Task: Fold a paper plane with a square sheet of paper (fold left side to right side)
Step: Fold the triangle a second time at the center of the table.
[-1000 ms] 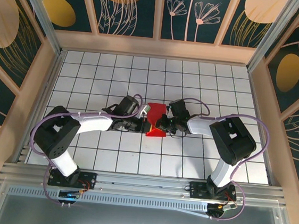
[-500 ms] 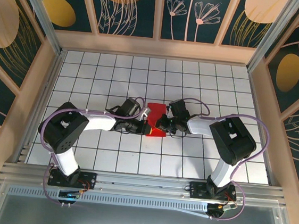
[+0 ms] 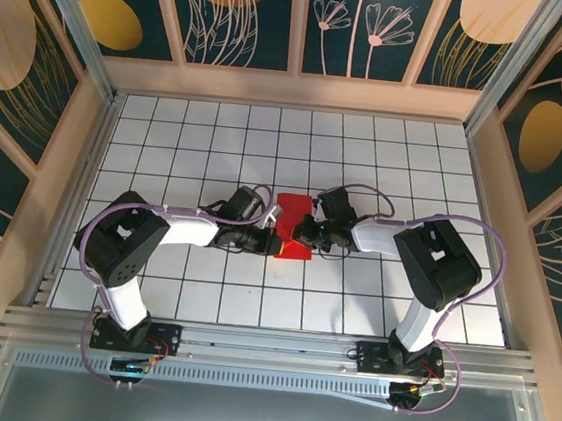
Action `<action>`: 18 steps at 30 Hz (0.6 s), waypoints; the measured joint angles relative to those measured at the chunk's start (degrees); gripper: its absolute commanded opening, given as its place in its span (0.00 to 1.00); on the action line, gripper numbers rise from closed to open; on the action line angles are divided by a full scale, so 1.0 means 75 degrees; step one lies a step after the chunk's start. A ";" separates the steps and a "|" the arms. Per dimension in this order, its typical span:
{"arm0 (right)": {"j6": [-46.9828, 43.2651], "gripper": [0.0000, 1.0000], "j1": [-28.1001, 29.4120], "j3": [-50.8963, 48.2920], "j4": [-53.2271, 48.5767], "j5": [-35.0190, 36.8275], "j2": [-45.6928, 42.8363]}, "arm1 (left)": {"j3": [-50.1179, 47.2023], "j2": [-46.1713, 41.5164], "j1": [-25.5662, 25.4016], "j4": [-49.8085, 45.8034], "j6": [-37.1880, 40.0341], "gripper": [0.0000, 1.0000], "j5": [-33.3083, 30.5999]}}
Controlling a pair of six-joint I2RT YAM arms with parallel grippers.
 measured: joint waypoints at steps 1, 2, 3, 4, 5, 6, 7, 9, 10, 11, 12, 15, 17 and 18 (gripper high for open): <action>0.0000 0.00 0.0000 0.0000 0.0000 0.0000 0.0000 | -0.0009 0.0000 0.0000 -0.0003 0.0003 0.06 -0.0023; 0.0000 0.00 0.0000 0.0000 0.0000 0.0000 0.0000 | -0.0015 0.0000 0.0000 -0.0006 0.0009 0.06 -0.0029; 0.0000 0.00 0.0000 0.0000 0.0000 0.0000 0.0000 | -0.0015 0.0000 0.0000 -0.0012 0.0029 0.06 -0.0041; 0.0000 0.00 0.0000 0.0000 0.0000 0.0000 0.0000 | -0.0015 0.0003 0.0000 -0.0023 0.0038 0.06 -0.0052; 0.0000 0.00 0.0000 0.0000 0.0000 0.0000 0.0000 | -0.0015 0.0003 0.0000 -0.0032 0.0055 0.06 -0.0055; 0.0000 0.00 0.0000 0.0000 0.0000 0.0000 0.0000 | -0.0015 0.0003 0.0000 -0.0032 0.0058 0.06 -0.0073; 0.0000 0.00 0.0000 0.0000 0.0000 0.0003 0.0000 | -0.0015 0.0003 0.0000 -0.0035 0.0061 0.06 -0.0085; 0.0000 0.00 0.0000 0.0000 0.0000 0.0000 0.0000 | -0.0015 0.0003 0.0000 -0.0035 0.0061 0.05 -0.0111; 0.0000 0.00 0.0000 0.0000 0.0000 0.0000 0.0000 | -0.0017 0.0003 0.0000 -0.0035 0.0061 0.05 -0.0122; 0.0000 0.00 0.0000 0.0000 0.0000 0.0000 0.0000 | -0.0026 0.0003 0.0000 -0.0035 0.0061 0.05 -0.0146; 0.0000 0.00 0.0000 0.0000 0.0000 0.0003 0.0000 | -0.0038 0.0003 0.0000 -0.0035 0.0061 0.05 -0.0166; 0.0000 0.00 0.0000 0.0000 -0.0003 0.0003 0.0000 | -0.0064 0.0006 0.0000 -0.0050 0.0067 0.05 -0.0219; 0.0000 0.00 0.0000 0.0000 0.0000 0.0003 0.0000 | -0.0073 0.0017 0.0000 -0.0058 0.0096 0.05 -0.0227; 0.0000 0.00 0.0000 0.0000 0.0000 0.0003 0.0000 | -0.0079 0.0023 0.0000 -0.0055 0.0111 0.05 -0.0227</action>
